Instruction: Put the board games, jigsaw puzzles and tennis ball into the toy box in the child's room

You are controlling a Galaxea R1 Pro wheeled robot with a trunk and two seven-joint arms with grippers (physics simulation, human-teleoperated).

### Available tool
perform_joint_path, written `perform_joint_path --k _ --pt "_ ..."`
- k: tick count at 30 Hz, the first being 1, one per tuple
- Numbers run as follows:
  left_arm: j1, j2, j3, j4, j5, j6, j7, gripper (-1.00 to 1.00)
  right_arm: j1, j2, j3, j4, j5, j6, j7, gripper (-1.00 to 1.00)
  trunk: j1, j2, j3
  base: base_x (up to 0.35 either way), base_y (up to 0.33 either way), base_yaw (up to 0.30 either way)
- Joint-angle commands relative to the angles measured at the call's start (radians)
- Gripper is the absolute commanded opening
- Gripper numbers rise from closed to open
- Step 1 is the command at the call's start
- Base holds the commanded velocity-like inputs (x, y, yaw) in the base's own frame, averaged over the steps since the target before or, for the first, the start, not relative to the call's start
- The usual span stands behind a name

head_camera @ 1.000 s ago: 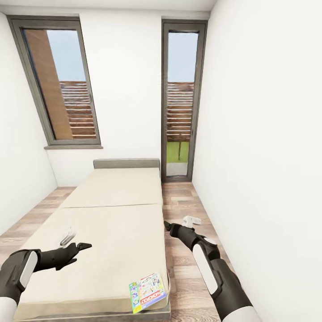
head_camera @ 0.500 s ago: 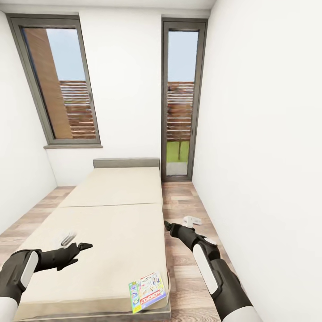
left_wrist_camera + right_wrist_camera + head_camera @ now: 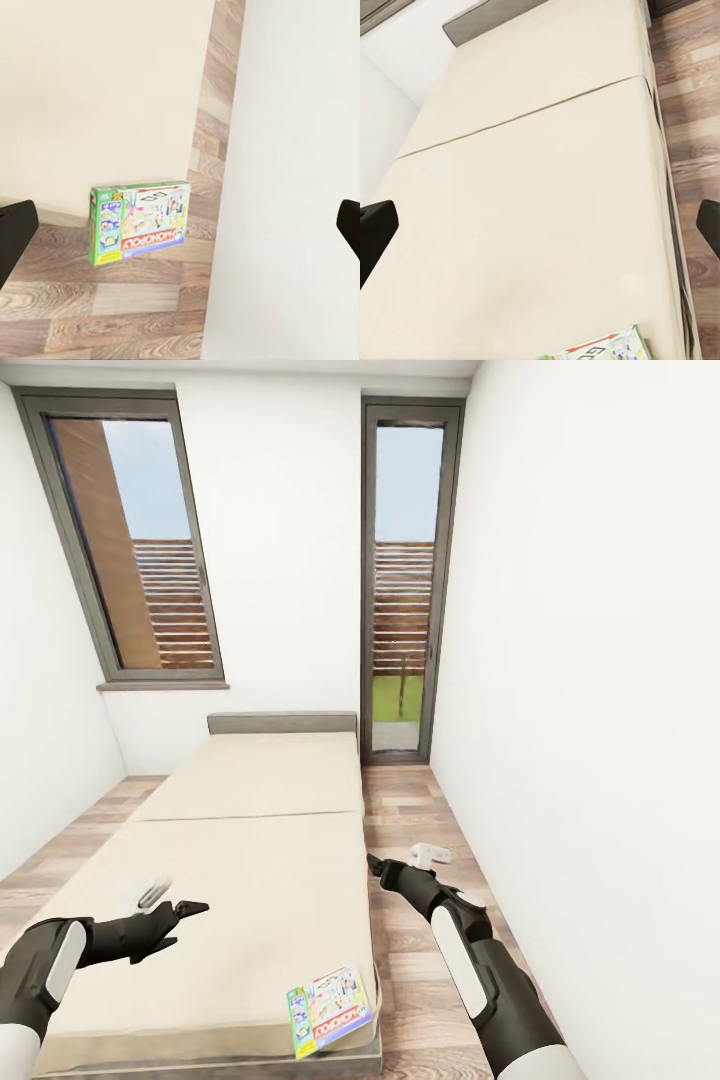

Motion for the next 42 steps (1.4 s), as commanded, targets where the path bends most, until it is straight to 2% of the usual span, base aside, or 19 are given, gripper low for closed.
perform_joint_path --k 1,8,42 --pt "-0.001 0.000 0.002 0.000 0.000 0.005 -0.003 1.00 -0.001 0.000 0.000 -0.001 -0.004 0.004 0.000 1.00 0.004 -0.008 -0.005 -0.118 0.000 0.000" --pt "0.000 -0.002 0.002 0.000 0.002 0.006 -0.003 1.00 -0.001 0.000 0.000 -0.001 -0.004 0.004 -0.001 1.00 0.031 -0.057 -0.027 -0.170 0.000 0.000" --pt "0.000 0.000 0.003 0.001 0.002 0.008 -0.018 1.00 -0.001 0.000 0.000 0.001 -0.004 0.006 -0.001 1.00 0.161 -0.295 -0.133 -0.066 0.000 0.000"
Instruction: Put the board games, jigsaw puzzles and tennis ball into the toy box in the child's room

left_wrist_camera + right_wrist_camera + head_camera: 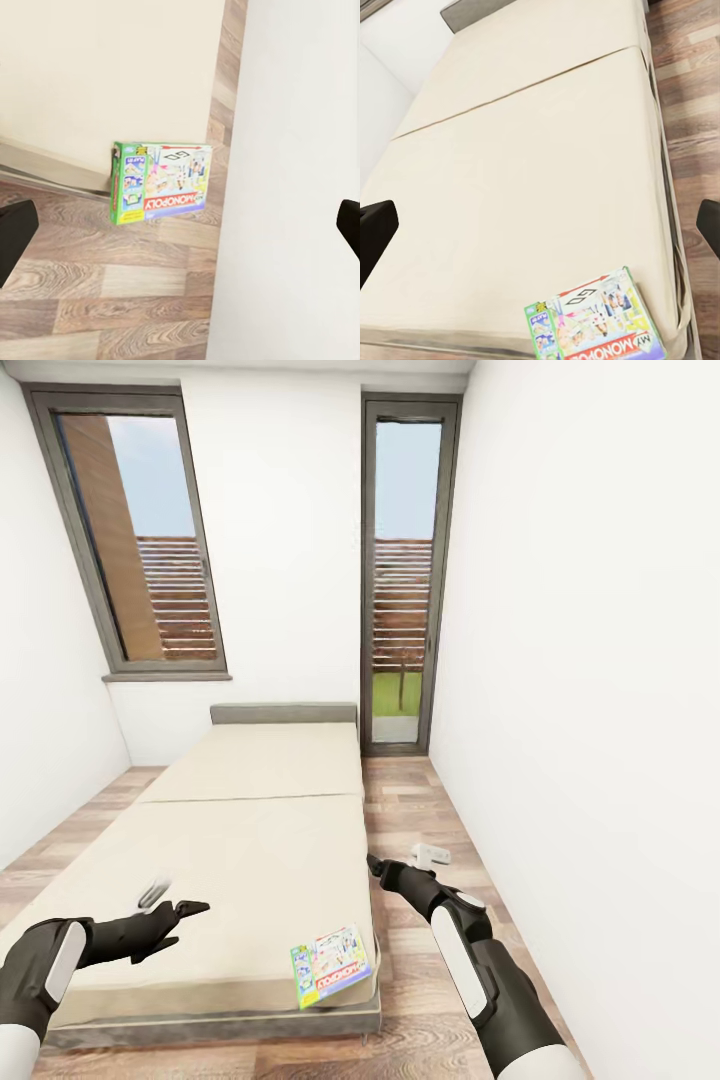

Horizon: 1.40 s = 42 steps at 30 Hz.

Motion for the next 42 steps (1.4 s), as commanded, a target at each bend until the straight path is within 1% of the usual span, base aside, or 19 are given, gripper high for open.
perform_joint_path --k 1,10,14,19,23,24,30,34,35,38,42 --pt "-0.001 -0.001 0.002 0.000 -0.001 0.005 -0.007 1.00 -0.001 0.000 -0.001 -0.001 -0.004 0.005 0.000 1.00 0.004 -0.008 -0.004 -0.005 0.000 0.000" --pt "-0.002 -0.004 0.001 0.008 -0.002 0.002 -0.019 1.00 -0.001 0.000 -0.006 -0.006 -0.004 0.006 0.001 1.00 0.038 -0.071 -0.033 -0.001 0.000 0.000" --pt "-0.002 -0.005 -0.001 0.037 -0.002 -0.004 -0.018 1.00 -0.001 0.000 -0.009 -0.009 -0.005 0.008 0.004 1.00 0.054 -0.099 -0.045 0.000 0.000 0.000" --pt "-0.002 -0.021 -0.002 0.075 -0.002 -0.018 -0.017 1.00 -0.001 0.000 -0.014 -0.021 -0.005 0.014 0.008 1.00 0.073 -0.134 -0.061 0.000 0.000 0.000" --pt "-0.002 -0.040 -0.003 0.093 -0.003 -0.045 -0.013 1.00 -0.001 0.000 -0.015 -0.047 -0.005 0.025 0.010 1.00 0.088 -0.162 -0.073 0.000 0.000 0.000" --pt "-0.002 -0.051 -0.004 0.103 -0.003 -0.056 -0.011 1.00 -0.001 0.000 -0.015 -0.061 -0.005 0.035 0.010 1.00 0.092 -0.169 -0.077 0.000 0.000 0.000" --pt "-0.002 -0.090 -0.006 0.137 -0.006 -0.090 -0.006 1.00 -0.002 0.000 -0.017 -0.103 -0.005 0.081 0.010 1.00 0.115 -0.211 -0.095 0.000 0.000 0.000" --pt "-0.002 -0.117 -0.007 0.151 -0.009 -0.125 -0.005 1.00 -0.002 0.000 -0.017 -0.159 -0.005 0.144 0.010 1.00 0.130 -0.239 -0.108 0.000 0.000 0.000" --pt "-0.002 -0.128 -0.007 0.158 -0.011 -0.133 -0.005 1.00 -0.002 0.000 -0.018 -0.188 -0.005 0.175 0.010 1.00 0.134 -0.246 -0.111 0.000 0.000 0.000" --pt "-0.002 -0.144 -0.008 0.169 -0.012 -0.144 -0.004 1.00 -0.002 0.000 -0.019 -0.234 -0.005 0.224 0.010 1.00 0.146 -0.267 -0.120 0.000 0.000 0.000" --pt "-0.002 -0.168 -0.009 0.176 -0.015 -0.154 -0.003 1.00 -0.001 0.000 -0.021 -0.262 -0.004 0.251 0.012 1.00 0.161 -0.295 -0.133 0.000 0.000 0.000"
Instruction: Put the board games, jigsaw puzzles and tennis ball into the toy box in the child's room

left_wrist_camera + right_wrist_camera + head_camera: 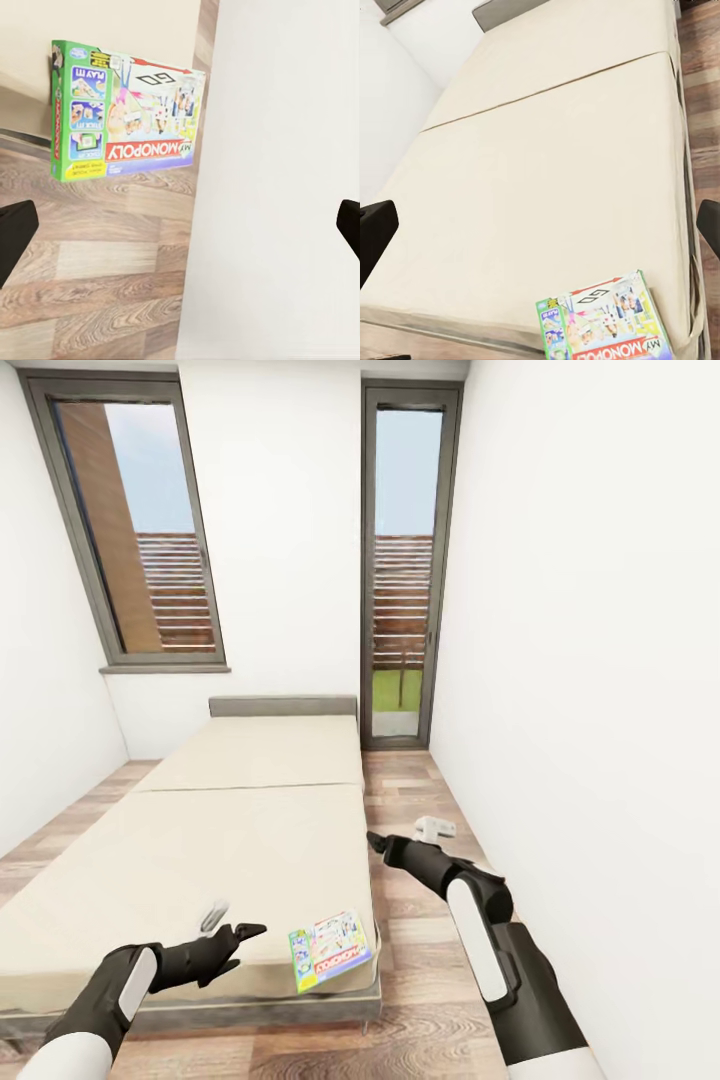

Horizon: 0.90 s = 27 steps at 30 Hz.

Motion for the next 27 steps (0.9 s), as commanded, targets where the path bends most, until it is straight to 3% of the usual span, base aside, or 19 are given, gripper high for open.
perform_joint_path --k 1,12,27 --pt "-0.001 -0.003 0.003 0.001 -0.001 0.003 -0.003 1.00 -0.001 0.000 -0.002 -0.005 -0.001 0.008 0.001 1.00 0.004 -0.008 -0.004 0.000 0.000 0.000" --pt "-0.002 -0.006 0.005 0.007 0.004 -0.004 -0.003 1.00 0.002 -0.021 -0.029 -0.033 -0.060 0.015 0.015 1.00 0.046 -0.085 -0.039 0.000 0.000 0.000" --pt "-0.002 -0.003 0.009 0.008 0.007 0.006 -0.004 1.00 0.003 -0.021 -0.027 -0.033 -0.067 0.013 0.016 1.00 0.104 -0.190 -0.086 0.000 0.000 0.000"
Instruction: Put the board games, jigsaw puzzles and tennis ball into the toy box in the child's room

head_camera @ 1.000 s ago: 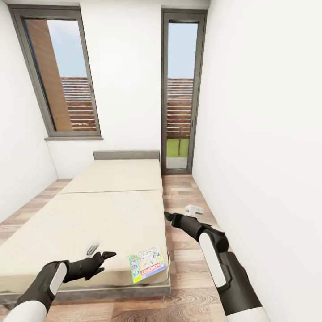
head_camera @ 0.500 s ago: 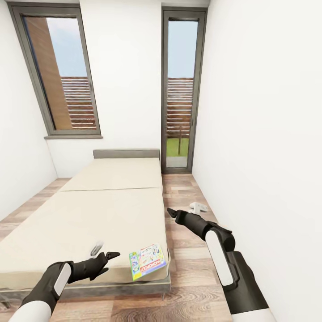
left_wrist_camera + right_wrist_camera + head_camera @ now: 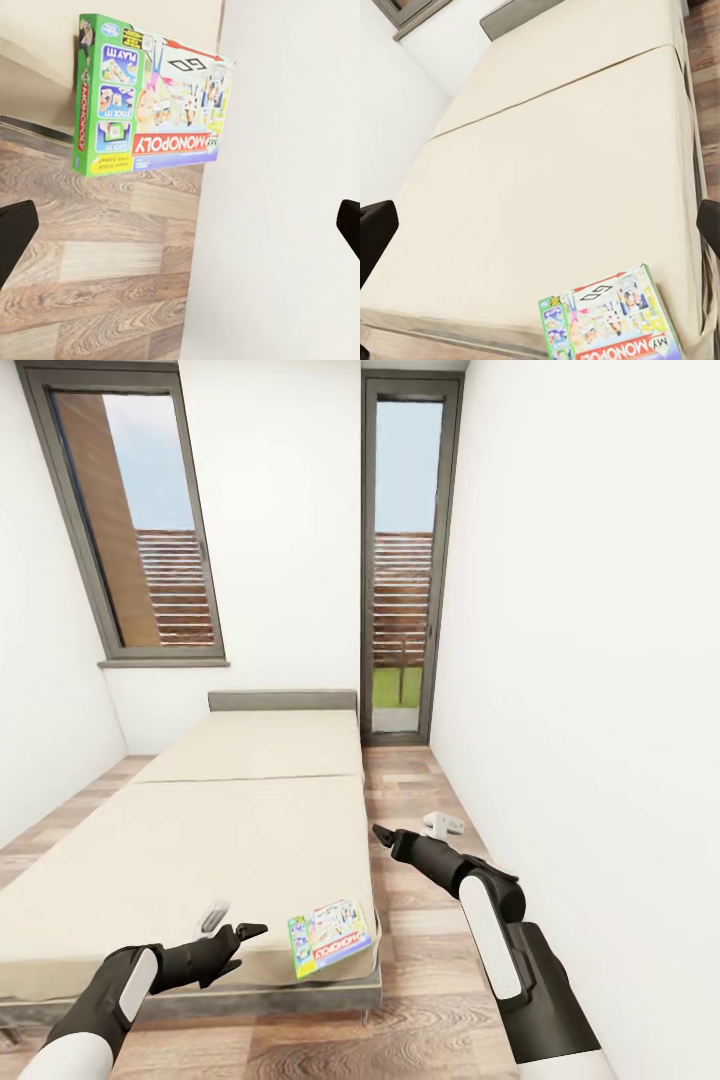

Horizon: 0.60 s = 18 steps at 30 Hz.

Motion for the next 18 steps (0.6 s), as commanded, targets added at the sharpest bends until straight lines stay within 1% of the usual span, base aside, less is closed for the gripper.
perform_joint_path --k 1,12,13,18 --pt "-0.001 -0.001 0.003 0.000 -0.001 0.005 -0.004 1.00 -0.001 0.000 -0.001 -0.001 0.001 0.005 0.002 1.00 0.004 -0.008 -0.004 0.000 0.000 0.000" --pt "-0.001 -0.006 -0.001 0.000 -0.003 -0.001 -0.004 1.00 -0.001 -0.001 -0.001 -0.010 0.000 0.010 0.014 1.00 0.046 -0.085 -0.039 0.000 0.000 0.000" --pt "-0.001 -0.007 -0.001 0.000 -0.003 -0.001 -0.004 1.00 -0.001 -0.001 -0.001 -0.010 0.000 0.011 0.022 1.00 0.050 -0.092 -0.042 0.000 0.000 0.000" --pt "-0.001 -0.009 -0.002 0.000 -0.004 -0.003 -0.004 1.00 0.002 -0.002 -0.004 -0.012 -0.007 0.012 0.116 1.00 0.069 -0.127 -0.058 0.000 0.000 0.000"
